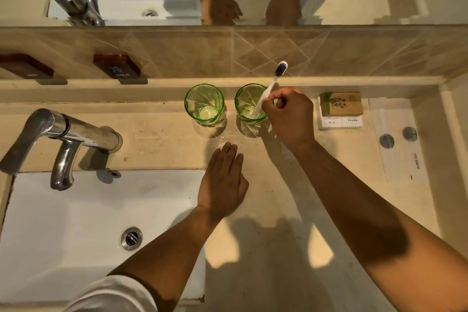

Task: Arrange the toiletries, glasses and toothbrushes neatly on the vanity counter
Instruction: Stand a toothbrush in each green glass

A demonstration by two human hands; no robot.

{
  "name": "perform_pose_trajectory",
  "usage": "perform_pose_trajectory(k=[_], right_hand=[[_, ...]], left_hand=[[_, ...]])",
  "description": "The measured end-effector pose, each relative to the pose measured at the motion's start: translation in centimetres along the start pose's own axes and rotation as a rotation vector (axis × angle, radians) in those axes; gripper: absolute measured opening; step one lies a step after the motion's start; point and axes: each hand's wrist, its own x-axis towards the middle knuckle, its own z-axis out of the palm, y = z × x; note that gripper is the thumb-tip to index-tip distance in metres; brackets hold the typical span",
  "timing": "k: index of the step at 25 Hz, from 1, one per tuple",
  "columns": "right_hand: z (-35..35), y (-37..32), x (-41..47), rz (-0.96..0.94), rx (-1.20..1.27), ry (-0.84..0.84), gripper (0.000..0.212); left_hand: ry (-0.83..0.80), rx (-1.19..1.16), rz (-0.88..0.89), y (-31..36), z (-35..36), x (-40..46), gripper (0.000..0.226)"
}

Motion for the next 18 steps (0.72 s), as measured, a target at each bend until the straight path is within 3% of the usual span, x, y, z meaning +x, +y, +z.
perform_pose_trajectory(k=[11, 18], right_hand=[[0.80, -0.33, -0.13, 0.080, 0.028, 0.056, 0.009], [0.93, -0.75, 0.18, 0.007, -0.190, 0.073, 0.021]], left_hand=[[0.033, -0.037, -0.016, -0.22, 0.57, 0.15, 0.046], [0.044, -0.034, -0.023, -0.36, 0.78, 0.13, 0.047]])
